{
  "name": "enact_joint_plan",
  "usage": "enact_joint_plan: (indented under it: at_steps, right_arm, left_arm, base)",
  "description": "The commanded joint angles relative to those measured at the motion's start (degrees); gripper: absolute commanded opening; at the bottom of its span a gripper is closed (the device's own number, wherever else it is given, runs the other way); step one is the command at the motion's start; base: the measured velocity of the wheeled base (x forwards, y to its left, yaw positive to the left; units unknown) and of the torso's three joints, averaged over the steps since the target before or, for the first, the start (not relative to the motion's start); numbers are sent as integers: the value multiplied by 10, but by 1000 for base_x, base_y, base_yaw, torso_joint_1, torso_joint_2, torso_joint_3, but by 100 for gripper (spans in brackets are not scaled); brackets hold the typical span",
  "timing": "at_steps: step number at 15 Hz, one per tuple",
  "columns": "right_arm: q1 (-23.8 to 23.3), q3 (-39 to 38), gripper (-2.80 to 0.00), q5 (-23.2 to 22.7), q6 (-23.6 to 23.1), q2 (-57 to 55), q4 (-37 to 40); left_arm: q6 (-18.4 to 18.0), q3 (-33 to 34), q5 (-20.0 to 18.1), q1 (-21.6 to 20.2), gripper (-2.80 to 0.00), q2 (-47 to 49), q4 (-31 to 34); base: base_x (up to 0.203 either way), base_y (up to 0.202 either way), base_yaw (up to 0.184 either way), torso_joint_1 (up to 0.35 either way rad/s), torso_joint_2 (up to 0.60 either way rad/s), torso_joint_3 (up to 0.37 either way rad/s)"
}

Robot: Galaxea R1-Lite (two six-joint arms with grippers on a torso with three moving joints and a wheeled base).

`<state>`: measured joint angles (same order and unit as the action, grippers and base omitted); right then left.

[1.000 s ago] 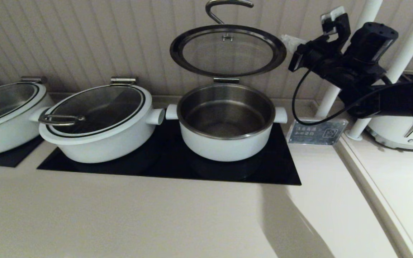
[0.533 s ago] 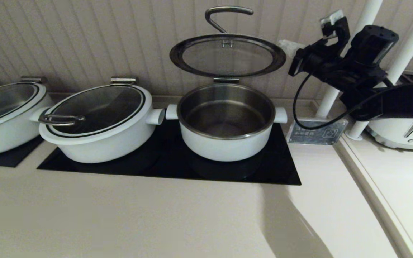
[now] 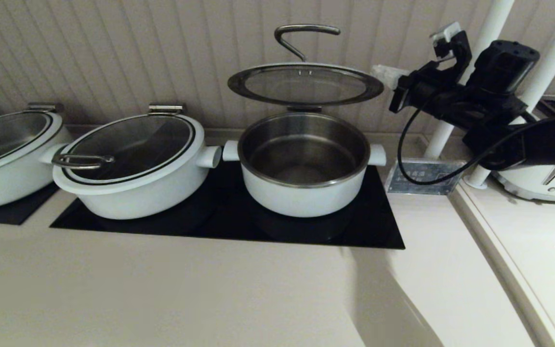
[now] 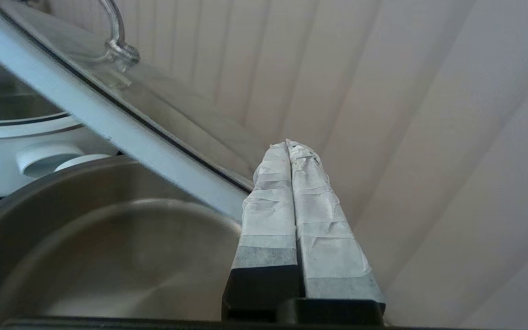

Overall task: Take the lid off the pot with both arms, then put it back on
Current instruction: Close the pot lid

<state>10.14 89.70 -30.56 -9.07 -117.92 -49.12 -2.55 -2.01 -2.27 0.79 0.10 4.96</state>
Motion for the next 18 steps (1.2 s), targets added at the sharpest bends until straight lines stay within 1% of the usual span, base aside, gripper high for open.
enact_joint_plan:
  at_steps: [1, 5, 9, 18]
  right_arm:
    - [1, -10, -280, -2, -1, 8, -3]
    - [0, -47, -280, -18, -1, 21, -6]
    - [1, -76, -280, -24, -2, 27, -18]
    - [4, -181, -280, -31, -2, 51, -79]
  left_arm:
    - [0, 0, 0, 0, -280, 0, 0]
    - [0, 0, 0, 0, -280, 0, 0]
    - [0, 0, 0, 0, -280, 0, 0]
    - [0, 0, 0, 0, -280, 0, 0]
  base:
    - [0, 0, 0, 0, 0, 0]
    - [0, 0, 0, 0, 0, 0]
    - [0, 0, 0, 0, 0, 0]
    - [0, 0, 0, 0, 0, 0]
